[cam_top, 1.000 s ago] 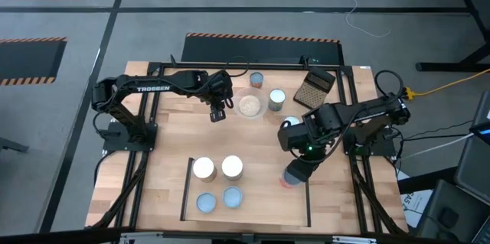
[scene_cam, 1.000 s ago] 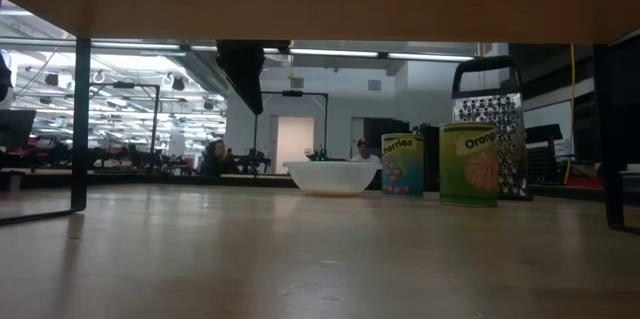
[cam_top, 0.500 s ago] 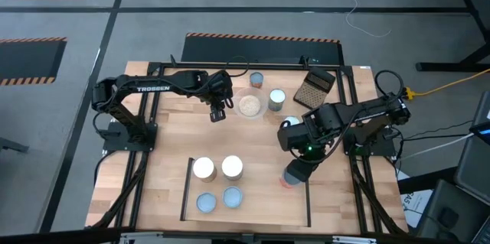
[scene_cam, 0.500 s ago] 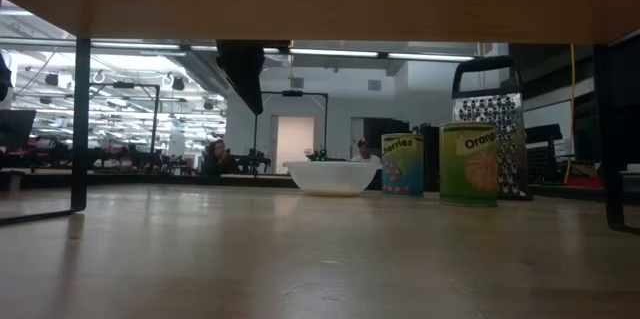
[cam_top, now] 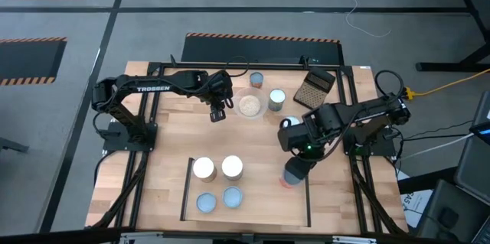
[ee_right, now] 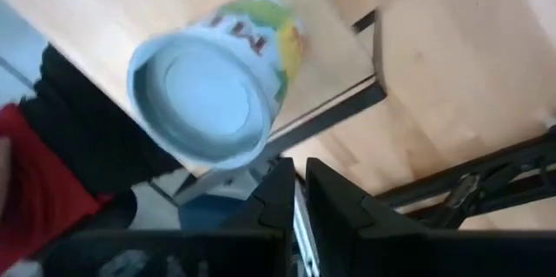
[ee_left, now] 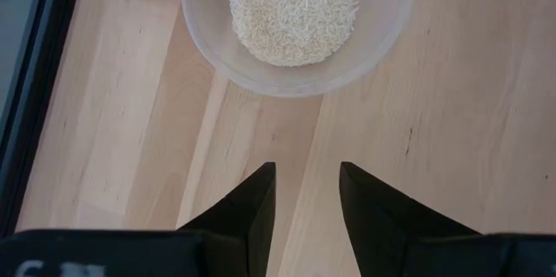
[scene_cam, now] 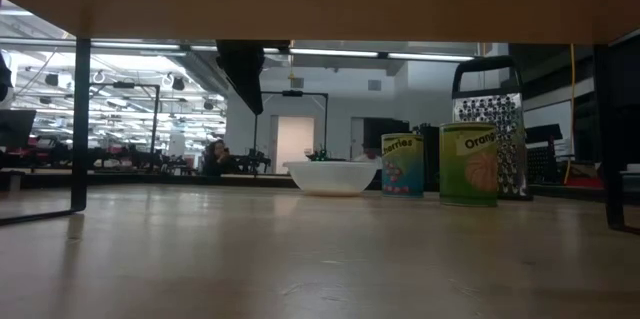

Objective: Pick and place cans onto a shelf
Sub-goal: Put the canned mixed fruit on the shelf

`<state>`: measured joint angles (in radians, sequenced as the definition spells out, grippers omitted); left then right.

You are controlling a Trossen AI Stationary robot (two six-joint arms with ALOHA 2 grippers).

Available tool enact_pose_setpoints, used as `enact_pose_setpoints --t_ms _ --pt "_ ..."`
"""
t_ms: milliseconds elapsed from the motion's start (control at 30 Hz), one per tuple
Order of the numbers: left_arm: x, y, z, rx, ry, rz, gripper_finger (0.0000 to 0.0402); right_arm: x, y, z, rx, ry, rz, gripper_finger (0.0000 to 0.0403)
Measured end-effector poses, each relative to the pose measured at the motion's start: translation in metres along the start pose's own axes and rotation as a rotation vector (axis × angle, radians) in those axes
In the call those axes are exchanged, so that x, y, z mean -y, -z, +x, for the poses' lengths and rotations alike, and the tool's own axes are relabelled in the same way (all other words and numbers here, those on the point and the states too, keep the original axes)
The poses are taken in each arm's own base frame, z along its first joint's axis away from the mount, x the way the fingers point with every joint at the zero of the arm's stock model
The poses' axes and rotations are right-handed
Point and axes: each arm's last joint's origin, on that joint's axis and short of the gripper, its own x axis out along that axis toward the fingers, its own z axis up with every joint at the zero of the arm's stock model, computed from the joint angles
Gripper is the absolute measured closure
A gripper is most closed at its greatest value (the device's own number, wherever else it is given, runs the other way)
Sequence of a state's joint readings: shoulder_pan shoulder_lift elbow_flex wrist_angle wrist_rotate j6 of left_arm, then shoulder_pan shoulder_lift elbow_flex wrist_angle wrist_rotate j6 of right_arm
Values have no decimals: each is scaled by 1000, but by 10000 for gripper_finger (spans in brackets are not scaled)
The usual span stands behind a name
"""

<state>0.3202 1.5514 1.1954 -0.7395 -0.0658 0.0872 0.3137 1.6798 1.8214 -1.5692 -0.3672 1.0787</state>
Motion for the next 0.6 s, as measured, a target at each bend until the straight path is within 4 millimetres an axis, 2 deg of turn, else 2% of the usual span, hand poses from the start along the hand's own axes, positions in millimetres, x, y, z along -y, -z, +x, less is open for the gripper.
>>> enact_pose_setpoints --t_ms 367,467,600 --pt "0 0 0 0 0 0 280 -2 -2 -2 35 -28 60 362" --pt "0 0 0 1 0 0 280 -2 -1 -3 48 -37 60 335" --pt "0 0 0 1 0 0 280 -2 1 -4 64 -33 67 273"
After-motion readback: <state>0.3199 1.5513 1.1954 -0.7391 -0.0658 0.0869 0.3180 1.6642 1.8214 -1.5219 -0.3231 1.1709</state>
